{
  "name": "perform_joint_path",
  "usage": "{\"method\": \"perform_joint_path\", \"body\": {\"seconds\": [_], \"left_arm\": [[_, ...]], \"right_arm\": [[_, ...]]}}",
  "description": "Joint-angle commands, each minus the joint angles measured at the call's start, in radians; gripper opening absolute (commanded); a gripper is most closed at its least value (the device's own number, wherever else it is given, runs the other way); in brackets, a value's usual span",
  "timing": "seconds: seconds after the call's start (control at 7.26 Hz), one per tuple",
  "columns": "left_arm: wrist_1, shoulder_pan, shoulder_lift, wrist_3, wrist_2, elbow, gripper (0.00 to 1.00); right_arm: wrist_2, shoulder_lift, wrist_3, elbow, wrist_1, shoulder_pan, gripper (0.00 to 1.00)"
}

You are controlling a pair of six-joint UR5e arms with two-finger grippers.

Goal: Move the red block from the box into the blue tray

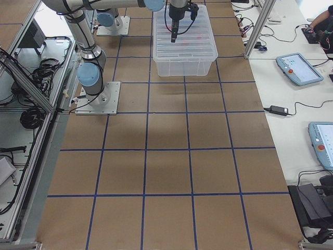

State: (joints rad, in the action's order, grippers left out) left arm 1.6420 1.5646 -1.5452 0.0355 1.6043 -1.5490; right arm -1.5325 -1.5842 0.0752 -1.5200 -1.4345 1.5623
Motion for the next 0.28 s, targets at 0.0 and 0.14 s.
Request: {"method": "perform_joint_path", "body": {"seconds": [0.0,0.14], "left_arm": [[-0.001,0.000,-0.001,0.000,-0.001,0.000,1.00],[-0.004,0.000,0.007,0.001,0.000,-0.009,1.00]], "right_arm": [[-0.021,-0.002,0.002,0.006,-0.001,-0.001,1.00],[-0.005,-0.003,0.002,0.009,0.003,-0.001,1.00]]}}
